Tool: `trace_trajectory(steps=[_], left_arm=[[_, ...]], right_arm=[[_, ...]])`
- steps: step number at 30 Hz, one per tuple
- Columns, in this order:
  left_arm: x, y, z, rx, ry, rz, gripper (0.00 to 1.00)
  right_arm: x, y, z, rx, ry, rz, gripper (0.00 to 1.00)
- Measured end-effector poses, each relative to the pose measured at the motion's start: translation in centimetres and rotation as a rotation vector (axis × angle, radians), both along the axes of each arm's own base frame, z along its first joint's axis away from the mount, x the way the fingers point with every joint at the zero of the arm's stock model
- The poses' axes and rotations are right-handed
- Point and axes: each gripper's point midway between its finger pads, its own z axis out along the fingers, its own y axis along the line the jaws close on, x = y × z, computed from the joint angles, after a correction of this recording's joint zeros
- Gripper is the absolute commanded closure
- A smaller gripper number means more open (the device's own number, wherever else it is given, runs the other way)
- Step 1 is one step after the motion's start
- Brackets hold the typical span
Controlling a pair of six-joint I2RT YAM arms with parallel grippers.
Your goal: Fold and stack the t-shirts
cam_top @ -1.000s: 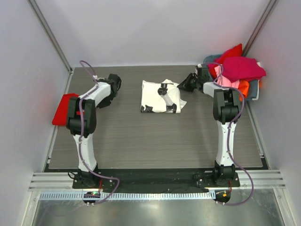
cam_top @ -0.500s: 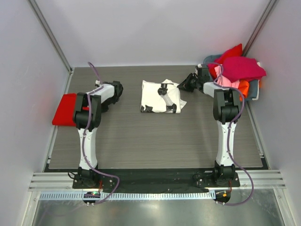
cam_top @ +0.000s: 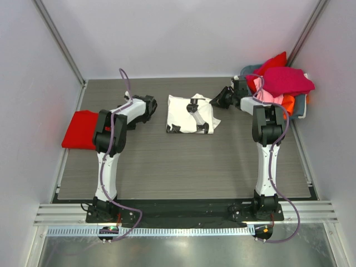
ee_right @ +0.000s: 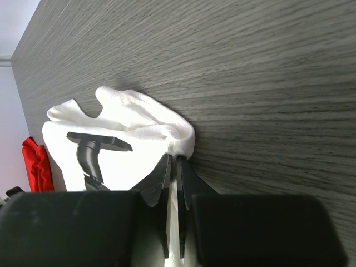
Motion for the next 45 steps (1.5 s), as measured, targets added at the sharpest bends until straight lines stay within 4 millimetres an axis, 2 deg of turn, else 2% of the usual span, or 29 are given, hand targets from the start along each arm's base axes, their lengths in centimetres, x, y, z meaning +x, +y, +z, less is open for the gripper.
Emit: trace_trajectory(steps=[3, 12, 16, 25, 29, 38, 40, 41, 42, 45], left_arm=[[0.3, -0.4, 0.1, -0.009, -0.01, -0.007, 0.32], [-0.1, 3.0, -0.5, -0.051, 0.005, 0.087, 0.33], [-0.2, 3.9, -0.8, -0.073, 0.006, 0.116, 0.36], [0.0, 3.7, -2.1, -0.118, 0.009, 0.126, 0.6], [0.1, 3.6, -2.3, -0.124, 0.005, 0.127, 0.63], [0.0, 4.1, -2.8, -0.137, 0.003, 0.144, 0.77], [-0.1, 4.2, -2.9, -0.14, 0.0, 0.148, 0.88], [-0.1, 4.2, -3.0, -0.143, 0.001, 0.148, 0.97], [-0.1, 4.2, -3.1, -0.146, 0.001, 0.149, 1.0], [-0.1, 4.1, -3.3, -0.155, 0.001, 0.15, 1.0]], right_arm=[[0.0, 0.0, 0.0, -0.001, 0.0, 0.0, 0.91], [0.0, -0.1, 0.0, -0.006, -0.004, 0.004, 0.91], [0.0, 0.0, 0.0, -0.006, -0.003, 0.005, 0.91], [0.0, -0.1, 0.0, -0.008, 0.0, 0.006, 0.91], [0.0, -0.1, 0.0, -0.009, 0.002, 0.007, 0.91], [-0.1, -0.1, 0.0, -0.009, 0.004, 0.007, 0.91], [-0.1, -0.1, 0.0, -0.009, 0.004, 0.007, 0.91], [-0.1, -0.1, 0.0, -0.009, 0.004, 0.007, 0.91], [-0.1, -0.1, 0.0, -0.009, 0.004, 0.007, 0.91], [-0.1, -0.1, 0.0, -0.009, 0.005, 0.008, 0.91]])
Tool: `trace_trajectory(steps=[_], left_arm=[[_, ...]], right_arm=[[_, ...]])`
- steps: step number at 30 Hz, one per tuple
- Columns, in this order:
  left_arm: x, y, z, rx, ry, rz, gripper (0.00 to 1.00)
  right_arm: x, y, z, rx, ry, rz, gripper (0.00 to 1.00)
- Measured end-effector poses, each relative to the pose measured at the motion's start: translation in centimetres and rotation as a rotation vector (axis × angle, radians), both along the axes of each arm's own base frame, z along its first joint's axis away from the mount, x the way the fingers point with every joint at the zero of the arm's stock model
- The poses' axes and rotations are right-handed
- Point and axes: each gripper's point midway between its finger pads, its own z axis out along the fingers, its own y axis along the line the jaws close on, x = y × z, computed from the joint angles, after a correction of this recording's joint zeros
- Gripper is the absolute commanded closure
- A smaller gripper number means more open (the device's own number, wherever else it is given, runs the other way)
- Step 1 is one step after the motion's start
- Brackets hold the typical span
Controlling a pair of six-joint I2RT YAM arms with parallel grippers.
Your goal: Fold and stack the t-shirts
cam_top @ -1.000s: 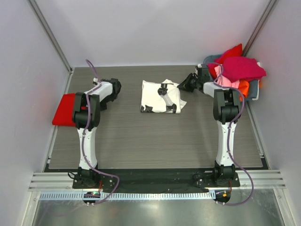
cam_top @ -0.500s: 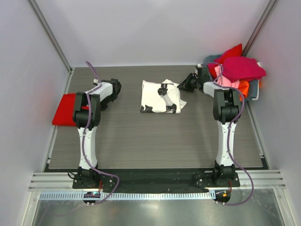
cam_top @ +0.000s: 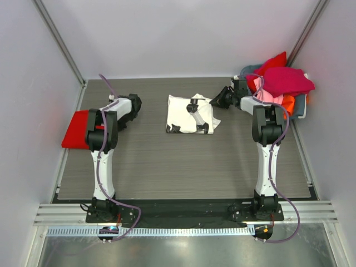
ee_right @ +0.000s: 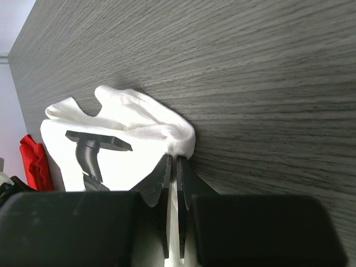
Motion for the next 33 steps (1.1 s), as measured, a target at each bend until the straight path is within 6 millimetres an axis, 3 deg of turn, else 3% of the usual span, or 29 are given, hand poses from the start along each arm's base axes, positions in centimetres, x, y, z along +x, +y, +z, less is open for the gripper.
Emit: trace_trajectory(steps=[8, 12, 22, 25, 28, 29, 30, 31, 33], left_arm=[[0.0, -0.9, -0.6, -0.045, -0.002, -0.007, 1.0], [0.3, -2.5, -0.7, -0.076, -0.006, -0.03, 1.0], [4.4, -12.5, 1.1, -0.315, -0.178, -0.114, 0.98], [5.2, -15.2, 1.7, -0.392, -0.221, -0.131, 0.88], [5.4, -17.3, 1.6, -0.458, -0.233, -0.15, 0.61], [5.3, -17.9, 1.6, -0.482, -0.235, -0.155, 0.44], [5.4, -18.4, 1.8, -0.503, -0.241, -0.163, 0.38], [5.4, -19.0, 2.0, -0.536, -0.257, -0.163, 0.32], [5.5, -19.5, 3.5, -0.573, -0.291, -0.18, 0.21]], right_arm=[[0.0, 0.0, 0.0, -0.001, 0.0, 0.002, 0.91], [0.1, -0.2, 0.0, 0.0, 0.0, -0.001, 0.91], [0.1, -0.4, 0.0, 0.003, 0.002, -0.003, 0.91], [0.0, -0.5, 0.0, 0.003, 0.004, -0.004, 0.91], [0.0, -0.6, 0.0, 0.003, 0.004, -0.004, 0.89], [0.0, -0.5, 0.0, 0.004, 0.004, -0.004, 0.84], [0.0, -0.5, 0.0, 0.004, 0.004, -0.003, 0.63], [0.0, -0.5, 0.1, 0.014, 0.008, -0.003, 0.52], [0.2, -0.1, 1.0, 0.028, -0.022, 0.02, 0.41]])
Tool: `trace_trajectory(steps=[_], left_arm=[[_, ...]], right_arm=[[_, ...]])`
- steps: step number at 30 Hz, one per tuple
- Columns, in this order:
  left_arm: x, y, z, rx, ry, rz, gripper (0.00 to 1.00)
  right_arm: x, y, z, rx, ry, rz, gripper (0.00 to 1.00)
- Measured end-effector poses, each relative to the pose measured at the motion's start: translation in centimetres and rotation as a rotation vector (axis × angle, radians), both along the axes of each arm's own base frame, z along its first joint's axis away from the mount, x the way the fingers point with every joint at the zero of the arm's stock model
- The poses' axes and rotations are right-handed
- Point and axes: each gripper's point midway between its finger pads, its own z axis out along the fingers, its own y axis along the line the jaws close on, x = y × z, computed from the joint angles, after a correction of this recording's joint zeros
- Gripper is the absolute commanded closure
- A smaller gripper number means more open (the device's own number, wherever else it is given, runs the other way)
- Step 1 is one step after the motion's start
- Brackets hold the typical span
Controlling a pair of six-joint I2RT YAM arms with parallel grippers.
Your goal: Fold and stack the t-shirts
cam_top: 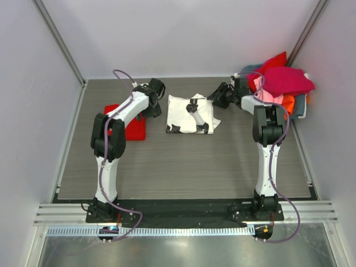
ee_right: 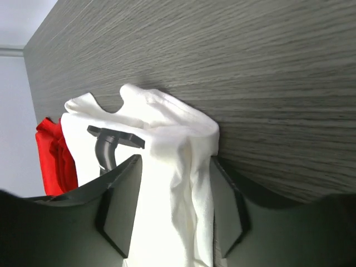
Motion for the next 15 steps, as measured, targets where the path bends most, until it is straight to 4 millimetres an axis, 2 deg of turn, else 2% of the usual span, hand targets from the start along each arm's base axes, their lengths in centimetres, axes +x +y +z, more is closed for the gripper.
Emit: trace_trajectory(steps=[1, 2, 3, 6, 8, 11, 13, 15], left_arm=[[0.0, -0.3, 1.1, -0.027, -0.023, -0.01, 0.16], [0.1, -0.7, 2.4, -0.057, -0.053, -0.017, 0.05], [0.4, -1.1, 3.9, -0.085, -0.087, -0.03, 0.01], [2.0, -2.9, 8.4, -0.196, -0.225, -0.07, 0.0], [3.2, -4.1, 10.2, -0.257, -0.286, -0.108, 0.0], [5.3, -6.3, 10.5, -0.36, -0.326, -0.163, 0.0], [6.9, -7.8, 9.2, -0.427, -0.325, -0.196, 0.0], [8.3, -8.7, 6.9, -0.473, -0.305, -0.217, 0.0]], right_arm=[[0.2, 0.0, 0.4, -0.003, -0.011, -0.002, 0.35], [0.1, -0.1, 0.6, -0.01, -0.016, -0.002, 0.34], [0.1, -0.1, 0.8, -0.013, -0.023, 0.001, 0.33], [0.0, -0.2, 0.8, -0.021, -0.026, 0.001, 0.33], [0.0, -0.2, 0.9, -0.018, -0.029, 0.004, 0.34], [-0.1, -0.1, 0.8, -0.013, -0.036, 0.009, 0.35], [-0.1, -0.3, 0.8, -0.012, -0.039, 0.007, 0.37], [-0.1, -0.3, 0.7, -0.015, -0.041, 0.005, 0.41]])
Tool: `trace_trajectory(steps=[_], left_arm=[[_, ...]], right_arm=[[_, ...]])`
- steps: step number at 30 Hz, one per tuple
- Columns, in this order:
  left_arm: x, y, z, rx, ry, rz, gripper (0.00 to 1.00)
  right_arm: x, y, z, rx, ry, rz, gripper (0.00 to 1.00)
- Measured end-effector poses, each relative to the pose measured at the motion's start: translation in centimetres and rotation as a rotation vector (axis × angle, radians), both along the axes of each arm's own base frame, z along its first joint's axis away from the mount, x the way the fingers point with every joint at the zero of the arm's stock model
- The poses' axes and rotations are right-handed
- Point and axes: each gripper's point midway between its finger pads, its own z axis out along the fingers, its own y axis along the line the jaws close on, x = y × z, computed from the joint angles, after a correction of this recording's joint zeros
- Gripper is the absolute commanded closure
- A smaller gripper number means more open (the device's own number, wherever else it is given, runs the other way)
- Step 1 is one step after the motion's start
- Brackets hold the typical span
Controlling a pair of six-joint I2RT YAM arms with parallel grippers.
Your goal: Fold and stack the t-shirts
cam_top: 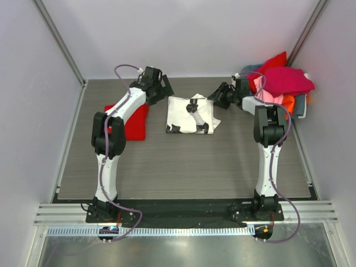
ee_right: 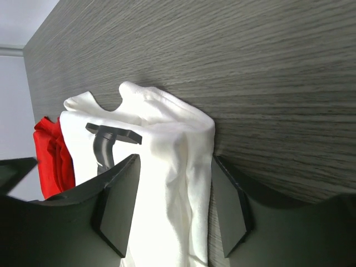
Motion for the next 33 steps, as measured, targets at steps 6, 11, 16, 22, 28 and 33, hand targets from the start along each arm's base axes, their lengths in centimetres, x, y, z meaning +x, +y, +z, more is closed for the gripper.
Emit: trace_trajectory(steps=[6, 11, 16, 22, 28, 33], left_arm=[[0.5, -0.6, -7.8, -0.027, 0.113, -0.053, 0.03], [2.0, -1.7, -7.1, -0.129, 0.053, -0.082, 0.13], [3.1, -2.5, -7.4, -0.195, 0.022, -0.097, 0.24], [3.7, -3.2, -8.4, -0.25, 0.019, -0.096, 0.47], [4.6, -3.5, -8.9, -0.289, 0.003, -0.085, 0.54], [5.2, -3.7, -8.9, -0.316, -0.018, -0.088, 0.55]], right_arm=[[-0.1, 0.1, -0.2, -0.013, 0.01, -0.006, 0.43], [-0.1, 0.1, -0.5, -0.05, 0.019, -0.014, 0.48], [-0.1, 0.0, -0.7, -0.065, 0.025, -0.022, 0.53], [0.0, -0.1, -0.9, -0.073, 0.038, -0.027, 0.59], [0.3, 0.1, -1.0, -0.072, 0.04, -0.029, 0.59], [1.0, 0.9, -0.9, -0.06, 0.029, -0.016, 0.59]])
